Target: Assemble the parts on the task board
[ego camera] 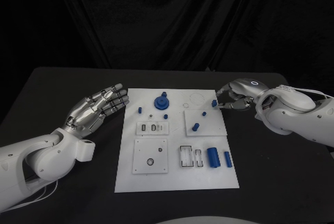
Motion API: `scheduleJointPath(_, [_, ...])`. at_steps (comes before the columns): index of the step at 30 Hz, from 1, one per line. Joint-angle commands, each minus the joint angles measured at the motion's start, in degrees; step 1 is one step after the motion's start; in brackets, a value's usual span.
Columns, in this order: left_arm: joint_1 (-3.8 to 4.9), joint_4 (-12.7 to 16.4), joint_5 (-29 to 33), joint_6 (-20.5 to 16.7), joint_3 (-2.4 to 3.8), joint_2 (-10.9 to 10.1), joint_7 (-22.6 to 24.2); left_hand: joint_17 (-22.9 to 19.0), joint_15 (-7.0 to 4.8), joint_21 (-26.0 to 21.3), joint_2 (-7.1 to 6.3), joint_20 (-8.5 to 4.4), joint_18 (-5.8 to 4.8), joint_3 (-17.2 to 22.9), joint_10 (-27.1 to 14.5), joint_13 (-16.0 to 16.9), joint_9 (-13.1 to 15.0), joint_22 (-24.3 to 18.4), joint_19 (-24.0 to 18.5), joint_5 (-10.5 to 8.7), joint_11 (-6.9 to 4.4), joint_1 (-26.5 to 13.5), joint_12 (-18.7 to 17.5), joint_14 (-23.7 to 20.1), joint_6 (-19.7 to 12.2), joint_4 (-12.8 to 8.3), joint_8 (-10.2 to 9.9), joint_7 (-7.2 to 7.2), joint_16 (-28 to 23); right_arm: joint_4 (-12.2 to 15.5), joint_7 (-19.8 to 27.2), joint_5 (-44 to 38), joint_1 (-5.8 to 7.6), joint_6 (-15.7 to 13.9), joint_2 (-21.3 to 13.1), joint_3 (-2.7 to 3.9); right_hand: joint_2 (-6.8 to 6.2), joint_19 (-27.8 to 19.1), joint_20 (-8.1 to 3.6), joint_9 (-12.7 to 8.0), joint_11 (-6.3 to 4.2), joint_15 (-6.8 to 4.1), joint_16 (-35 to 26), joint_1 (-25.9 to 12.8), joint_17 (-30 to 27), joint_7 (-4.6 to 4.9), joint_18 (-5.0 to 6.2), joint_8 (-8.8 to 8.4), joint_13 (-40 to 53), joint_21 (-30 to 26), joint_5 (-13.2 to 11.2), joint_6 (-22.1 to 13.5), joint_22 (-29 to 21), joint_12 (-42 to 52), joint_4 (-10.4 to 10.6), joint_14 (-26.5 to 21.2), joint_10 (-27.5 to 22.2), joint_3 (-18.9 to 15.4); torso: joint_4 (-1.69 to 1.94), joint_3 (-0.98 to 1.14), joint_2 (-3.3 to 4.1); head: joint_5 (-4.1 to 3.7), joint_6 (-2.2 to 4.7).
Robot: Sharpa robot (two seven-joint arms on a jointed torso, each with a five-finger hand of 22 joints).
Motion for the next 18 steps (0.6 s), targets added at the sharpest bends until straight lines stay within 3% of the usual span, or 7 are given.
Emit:
scheduleJointPath(1, [-0.13, 0.0, 0.2, 1.0, 0.04, 0.1, 5.4, 0.1, -0.02, -0.4, 0.05, 0.07, -1.19, 0.3, -0.2, 0.0, 0.1, 0.0, 0.0, 0.14, -0.03, -0.5, 0.3, 0.3, 0.4, 0.1, 0.2, 1.34, 0.3, -0.6, -1.3, -0.2, -0.29, -0.7, 0.5, 0.03, -0.45, 0.1, -0.21, 0.0, -0.33, -0.39, -0.2, 0.4, 14.4, 0.06, 0.03, -0.23, 15.1, -0.3, -0.3, 0.0, 8.7, 0.2, 0.4, 5.7, 6.0, 0.0, -0.06, 0.1, 0.03, 0.06, -0.12])
scheduleJointPath(8, [-0.15, -0.1, 0.2, 1.1, 0.04, 0.0, 5.4, 0.1, -0.02, -0.4, 0.05, 0.07, -1.19, 0.3, -0.2, 0.0, 0.1, 0.0, 0.0, 0.14, -0.03, -0.5, 0.3, 0.3, 0.4, 0.1, 0.2, 1.34, 0.3, -2.0, -1.2, -0.2, -0.74, -0.6, 1.8, 0.03, -0.56, -0.3, -0.16, 0.1, -0.22, -0.31, -0.9, 0.6, 13.7, 0.2, 0.21, 0.06, 15.1, -1.0, -0.5, 0.5, 8.3, 0.2, 0.7, 5.4, 6.0, -0.1, -0.33, 0.13, 0.01, 0.39, -0.19])
scheduleJointPath(18, [-0.17, -0.1, 0.2, 1.2, 0.04, 0.0, 5.2, 0.1, -0.02, -0.4, 0.05, 0.07, -1.19, 0.3, -0.2, 0.0, 0.1, 0.0, 0.0, 0.14, -0.03, -0.5, 0.3, 0.3, 0.4, 0.1, 0.2, 1.34, 0.3, -3.9, -0.9, -0.2, -1.28, 0.1, 3.6, 0.04, -0.6, -0.6, -0.12, 0.1, -0.17, -0.26, -1.3, 0.8, 13.3, 0.25, 0.33, 0.0, 15.1, -1.5, -0.6, 0.4, 8.0, 0.2, 0.7, 5.3, 6.0, -0.1, -0.11, 0.04, 0.04, 0.21, -0.26])
